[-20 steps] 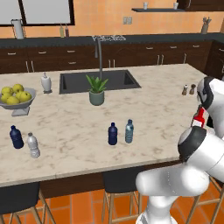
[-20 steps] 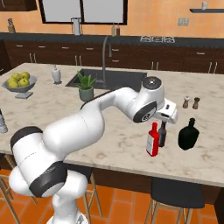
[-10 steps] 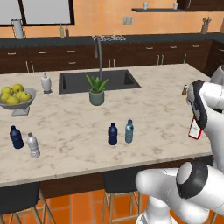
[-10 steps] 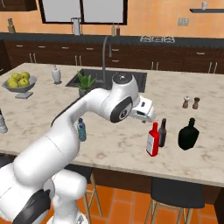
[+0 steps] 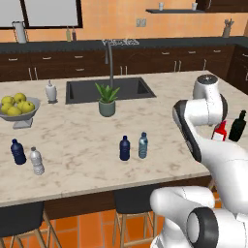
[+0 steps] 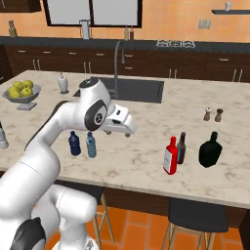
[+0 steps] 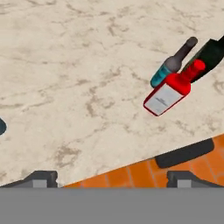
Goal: Move the plastic bottles in the middle to the plastics group, and the glass bottles in the middle to the glass group.
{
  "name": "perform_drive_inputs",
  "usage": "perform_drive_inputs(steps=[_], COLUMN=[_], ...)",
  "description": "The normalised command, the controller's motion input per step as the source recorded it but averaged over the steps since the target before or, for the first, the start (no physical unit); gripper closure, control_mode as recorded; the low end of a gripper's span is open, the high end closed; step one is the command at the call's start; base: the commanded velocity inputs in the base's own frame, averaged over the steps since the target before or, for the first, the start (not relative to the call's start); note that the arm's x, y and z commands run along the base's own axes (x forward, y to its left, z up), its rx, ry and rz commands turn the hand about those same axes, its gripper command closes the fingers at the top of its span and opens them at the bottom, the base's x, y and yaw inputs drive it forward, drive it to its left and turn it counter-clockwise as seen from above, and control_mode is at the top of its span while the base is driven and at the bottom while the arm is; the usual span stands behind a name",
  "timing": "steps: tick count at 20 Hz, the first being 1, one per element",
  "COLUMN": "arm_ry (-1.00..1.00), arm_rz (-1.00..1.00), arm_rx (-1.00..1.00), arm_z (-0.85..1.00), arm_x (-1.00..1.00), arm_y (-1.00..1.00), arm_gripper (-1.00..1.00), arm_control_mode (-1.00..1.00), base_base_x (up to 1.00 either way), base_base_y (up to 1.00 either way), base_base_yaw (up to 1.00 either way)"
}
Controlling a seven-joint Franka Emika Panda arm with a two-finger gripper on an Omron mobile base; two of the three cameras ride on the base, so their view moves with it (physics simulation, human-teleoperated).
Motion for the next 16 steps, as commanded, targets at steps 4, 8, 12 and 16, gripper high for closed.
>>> perform_drive_inputs(steps=[4,8,12,16], arm_ry=[0.10,0.08,0.13,0.10], arm_rz=[0.23,0.30,0.61,0.54], arm_rx=[0.00,0.05,0.11,0.04], arm_z=[0.00,0.00,0.00,-0.11], arm_x=[0.10,0.15,0.37,0.41], arm_y=[0.97,0.84,0.53,0.39], arm_gripper=[-1.00,-1.00,-1.00,-1.00], arm_control_mode=[-1.00,-1.00,-1.00,-1.00], base_base_x=[0.00,0.00,0.00,0.00], base_base_y=[0.00,0.00,0.00,0.00], base_base_yaw=[0.00,0.00,0.00,0.00])
